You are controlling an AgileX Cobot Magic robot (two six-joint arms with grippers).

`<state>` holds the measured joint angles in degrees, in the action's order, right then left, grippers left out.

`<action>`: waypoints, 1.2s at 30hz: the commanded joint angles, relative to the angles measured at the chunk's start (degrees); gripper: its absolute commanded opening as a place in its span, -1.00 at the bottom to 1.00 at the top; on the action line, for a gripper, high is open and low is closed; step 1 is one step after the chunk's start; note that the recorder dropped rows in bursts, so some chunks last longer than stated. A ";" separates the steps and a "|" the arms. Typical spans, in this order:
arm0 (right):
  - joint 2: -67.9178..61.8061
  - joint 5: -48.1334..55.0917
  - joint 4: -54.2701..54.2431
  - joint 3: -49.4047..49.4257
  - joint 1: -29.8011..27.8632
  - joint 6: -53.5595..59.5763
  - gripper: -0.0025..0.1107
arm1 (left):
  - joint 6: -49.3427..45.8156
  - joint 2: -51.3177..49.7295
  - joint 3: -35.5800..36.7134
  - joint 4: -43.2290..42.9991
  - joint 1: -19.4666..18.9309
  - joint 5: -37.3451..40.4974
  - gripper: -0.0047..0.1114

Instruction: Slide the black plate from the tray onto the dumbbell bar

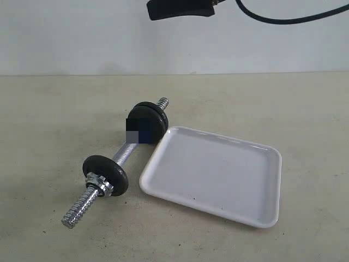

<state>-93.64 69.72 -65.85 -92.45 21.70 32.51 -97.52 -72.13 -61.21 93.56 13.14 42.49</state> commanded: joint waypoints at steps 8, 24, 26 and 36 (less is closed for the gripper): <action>0.64 0.24 -0.93 -0.24 0.16 1.82 -0.83 | 0.66 0.42 -0.14 -0.50 -0.01 2.36 -0.84; 8.31 -7.10 0.62 -0.24 0.00 17.77 -0.84 | 0.41 0.99 -0.14 -2.86 -0.01 19.69 -0.84; 12.19 -11.01 7.88 -0.24 0.00 17.77 -0.84 | 0.16 2.55 -0.14 -5.45 -0.01 15.88 -0.84; 35.01 -25.49 31.95 0.44 0.00 13.27 -0.84 | -2.55 19.73 3.54 -8.85 -0.01 5.64 -0.84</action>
<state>-64.44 49.14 -36.47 -92.45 21.70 46.20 -98.82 -58.08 -60.02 84.94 13.14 50.26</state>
